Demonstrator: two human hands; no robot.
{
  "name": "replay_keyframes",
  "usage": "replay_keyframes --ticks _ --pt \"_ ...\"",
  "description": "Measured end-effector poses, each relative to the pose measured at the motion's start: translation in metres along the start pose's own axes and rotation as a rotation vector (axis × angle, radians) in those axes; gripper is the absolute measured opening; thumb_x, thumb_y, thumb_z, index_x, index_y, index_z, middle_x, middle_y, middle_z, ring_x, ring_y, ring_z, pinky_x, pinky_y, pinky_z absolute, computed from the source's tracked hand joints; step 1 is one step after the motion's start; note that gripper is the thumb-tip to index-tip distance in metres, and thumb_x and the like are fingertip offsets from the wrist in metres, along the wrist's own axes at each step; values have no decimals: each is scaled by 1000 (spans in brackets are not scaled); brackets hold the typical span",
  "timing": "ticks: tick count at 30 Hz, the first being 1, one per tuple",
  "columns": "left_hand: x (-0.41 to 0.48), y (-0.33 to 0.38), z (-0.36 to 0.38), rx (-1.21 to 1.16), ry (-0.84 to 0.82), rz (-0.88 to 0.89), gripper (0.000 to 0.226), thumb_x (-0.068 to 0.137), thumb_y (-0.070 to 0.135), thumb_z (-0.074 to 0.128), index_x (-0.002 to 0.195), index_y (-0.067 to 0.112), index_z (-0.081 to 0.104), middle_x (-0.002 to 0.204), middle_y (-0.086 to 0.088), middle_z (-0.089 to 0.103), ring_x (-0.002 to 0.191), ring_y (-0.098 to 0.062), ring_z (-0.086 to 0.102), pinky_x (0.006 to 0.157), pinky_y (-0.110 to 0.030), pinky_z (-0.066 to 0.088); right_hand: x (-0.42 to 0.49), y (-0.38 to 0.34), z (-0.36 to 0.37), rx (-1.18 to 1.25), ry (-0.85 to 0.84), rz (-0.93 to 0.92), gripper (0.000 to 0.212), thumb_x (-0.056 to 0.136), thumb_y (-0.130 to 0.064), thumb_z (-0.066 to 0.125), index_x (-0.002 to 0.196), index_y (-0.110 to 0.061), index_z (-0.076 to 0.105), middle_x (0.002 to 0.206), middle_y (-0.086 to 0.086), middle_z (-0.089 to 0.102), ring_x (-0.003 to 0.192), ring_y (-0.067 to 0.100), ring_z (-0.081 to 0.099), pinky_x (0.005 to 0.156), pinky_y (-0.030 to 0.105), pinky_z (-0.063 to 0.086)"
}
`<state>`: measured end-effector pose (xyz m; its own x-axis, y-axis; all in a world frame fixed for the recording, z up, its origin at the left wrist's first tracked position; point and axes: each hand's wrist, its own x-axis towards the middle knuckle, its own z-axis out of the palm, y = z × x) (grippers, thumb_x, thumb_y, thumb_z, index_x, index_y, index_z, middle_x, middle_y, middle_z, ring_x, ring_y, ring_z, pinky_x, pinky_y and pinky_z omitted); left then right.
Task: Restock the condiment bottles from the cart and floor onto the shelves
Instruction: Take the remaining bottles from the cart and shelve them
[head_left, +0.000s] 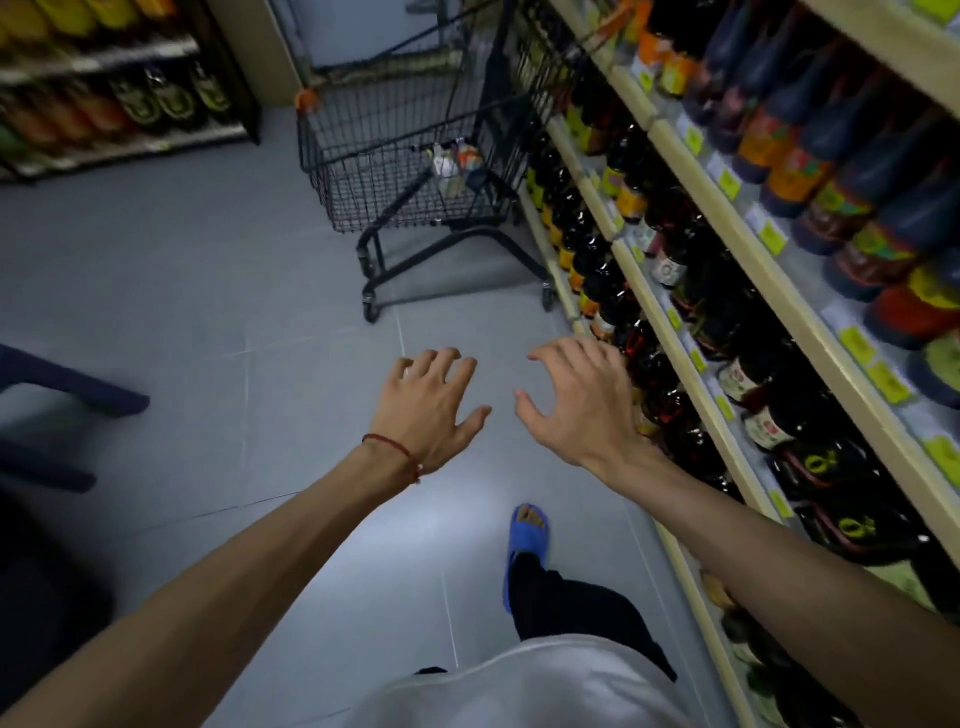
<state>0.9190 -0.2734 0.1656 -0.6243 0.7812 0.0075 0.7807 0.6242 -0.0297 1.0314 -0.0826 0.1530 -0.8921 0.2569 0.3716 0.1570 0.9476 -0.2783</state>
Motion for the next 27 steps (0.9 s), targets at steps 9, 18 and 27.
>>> replay_keyframes --ticks 9,18,27 --pt "161 -69 -15 -27 4 -131 67 96 66 30 142 20 48 140 -4 54 123 -26 54 105 -45 42 199 60 37 48 23 -97 44 85 -47 62 110 -12 70 107 3 68 105 26 60 92 41 42" --pt "319 -176 -24 -158 92 -255 66 94 67 31 140 23 48 129 -2 54 116 -26 55 94 -45 47 381 79 92 8 0 -96 45 86 -49 61 115 -15 69 113 1 67 111 24 58 97 39 41" --pt "474 -310 -29 -227 99 -240 63 97 68 32 140 22 46 123 -3 54 110 -26 56 92 -46 50 548 73 158 8 -26 53 44 87 -52 56 114 -19 68 111 -2 67 109 23 57 93 41 42"
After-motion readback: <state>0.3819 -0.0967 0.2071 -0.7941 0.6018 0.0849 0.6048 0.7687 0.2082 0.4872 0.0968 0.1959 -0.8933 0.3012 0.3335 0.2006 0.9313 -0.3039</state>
